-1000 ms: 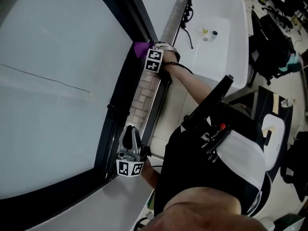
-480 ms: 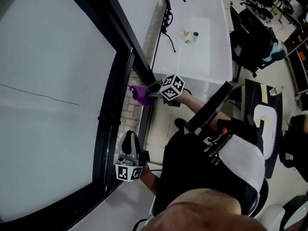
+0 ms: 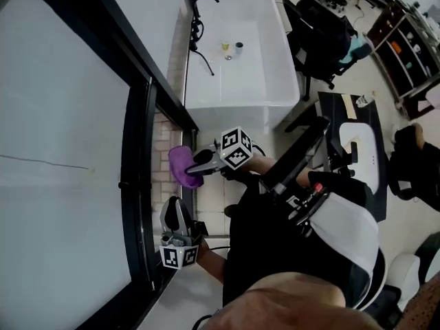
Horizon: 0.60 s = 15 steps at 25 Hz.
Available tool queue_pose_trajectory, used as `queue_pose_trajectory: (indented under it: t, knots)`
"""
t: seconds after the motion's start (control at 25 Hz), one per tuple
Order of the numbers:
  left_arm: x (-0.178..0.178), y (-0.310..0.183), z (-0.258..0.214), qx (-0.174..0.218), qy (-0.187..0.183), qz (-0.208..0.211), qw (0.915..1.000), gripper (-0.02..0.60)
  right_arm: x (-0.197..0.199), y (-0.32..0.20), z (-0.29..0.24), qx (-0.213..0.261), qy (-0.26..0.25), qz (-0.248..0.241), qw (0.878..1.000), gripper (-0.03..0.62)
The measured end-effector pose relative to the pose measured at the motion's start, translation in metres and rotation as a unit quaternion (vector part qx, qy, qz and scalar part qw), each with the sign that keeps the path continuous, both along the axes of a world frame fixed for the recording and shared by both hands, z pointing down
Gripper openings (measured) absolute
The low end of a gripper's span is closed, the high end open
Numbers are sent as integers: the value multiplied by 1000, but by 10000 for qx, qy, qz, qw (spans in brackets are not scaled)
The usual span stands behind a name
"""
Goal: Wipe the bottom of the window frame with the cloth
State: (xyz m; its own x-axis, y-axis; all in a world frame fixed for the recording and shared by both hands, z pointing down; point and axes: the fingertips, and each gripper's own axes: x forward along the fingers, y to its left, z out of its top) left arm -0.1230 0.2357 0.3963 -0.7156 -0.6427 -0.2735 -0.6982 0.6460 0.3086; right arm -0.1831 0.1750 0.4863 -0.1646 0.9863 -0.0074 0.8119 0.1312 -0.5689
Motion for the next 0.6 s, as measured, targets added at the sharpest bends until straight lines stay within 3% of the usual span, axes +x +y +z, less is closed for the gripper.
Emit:
queue_pose_trajectory:
  t: [0.16,0.24,0.4,0.6]
  knots:
    - [9,-13,3,-57,10,216,9997,40,28,1,-2,-80,-48,-86,9999,64]
    - [9,-29,10,-17,20,519,9986,40,42,-8,-3,-117,-109,-37,9999,64]
    - [7,-77,18,-69,106,1129,9935,40,58,-61,1,-89,-194,504,9985,64]
    - [2,-128,13,-272,144,1455,9889,40,46,-120,-6,-507,-164,1205,9913,64]
